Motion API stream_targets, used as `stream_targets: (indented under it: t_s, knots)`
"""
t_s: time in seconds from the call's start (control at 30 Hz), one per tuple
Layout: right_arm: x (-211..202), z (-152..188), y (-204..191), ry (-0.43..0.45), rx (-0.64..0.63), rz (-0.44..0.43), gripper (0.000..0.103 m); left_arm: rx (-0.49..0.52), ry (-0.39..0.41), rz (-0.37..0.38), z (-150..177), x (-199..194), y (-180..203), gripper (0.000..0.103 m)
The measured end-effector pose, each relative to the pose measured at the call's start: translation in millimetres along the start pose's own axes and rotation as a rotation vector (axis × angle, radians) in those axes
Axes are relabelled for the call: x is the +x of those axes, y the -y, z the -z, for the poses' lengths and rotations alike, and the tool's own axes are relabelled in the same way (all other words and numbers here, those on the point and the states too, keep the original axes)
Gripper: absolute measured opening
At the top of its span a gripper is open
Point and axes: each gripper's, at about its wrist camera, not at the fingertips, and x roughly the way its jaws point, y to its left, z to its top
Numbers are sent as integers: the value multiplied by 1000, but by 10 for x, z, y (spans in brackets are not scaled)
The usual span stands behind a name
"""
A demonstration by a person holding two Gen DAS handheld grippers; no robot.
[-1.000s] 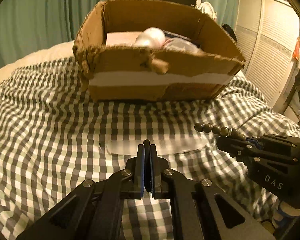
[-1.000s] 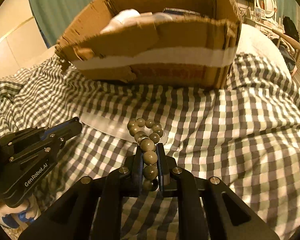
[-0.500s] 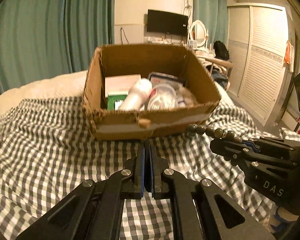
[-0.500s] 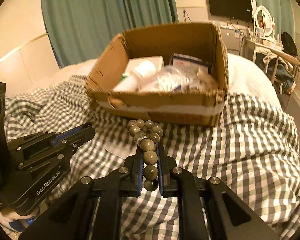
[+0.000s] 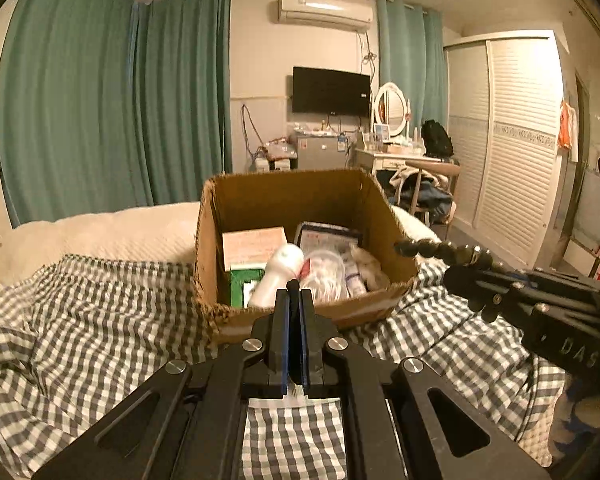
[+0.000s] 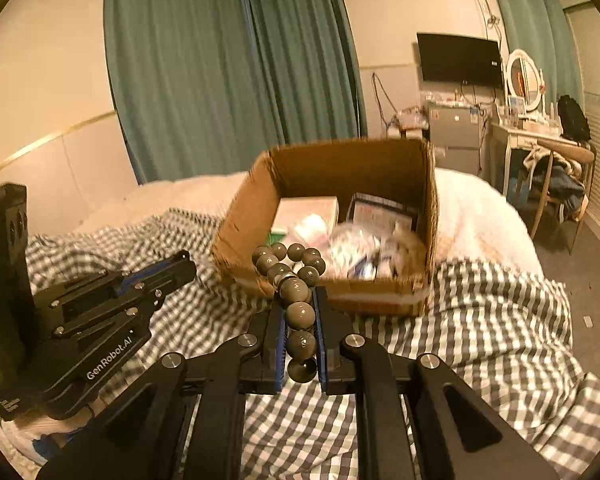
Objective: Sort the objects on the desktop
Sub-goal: 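Carry the bead bracelet and black ring over the cardboard box with both grippers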
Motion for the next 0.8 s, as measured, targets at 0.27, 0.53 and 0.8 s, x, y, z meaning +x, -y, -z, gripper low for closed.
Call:
stream_targets:
  t_s: [0.27, 0.53, 0.8]
  knots:
    - [-260, -272, -19, 88, -7, -10, 11, 16, 31, 19, -197, -75, 56, 4]
    - [-369, -485, -5, 143, -11, -20, 11, 30, 55, 21, -456, -88, 74, 4]
    - [-369, -724, 23, 182, -13, -25, 11, 41, 79, 18, -738, 14, 2, 4]
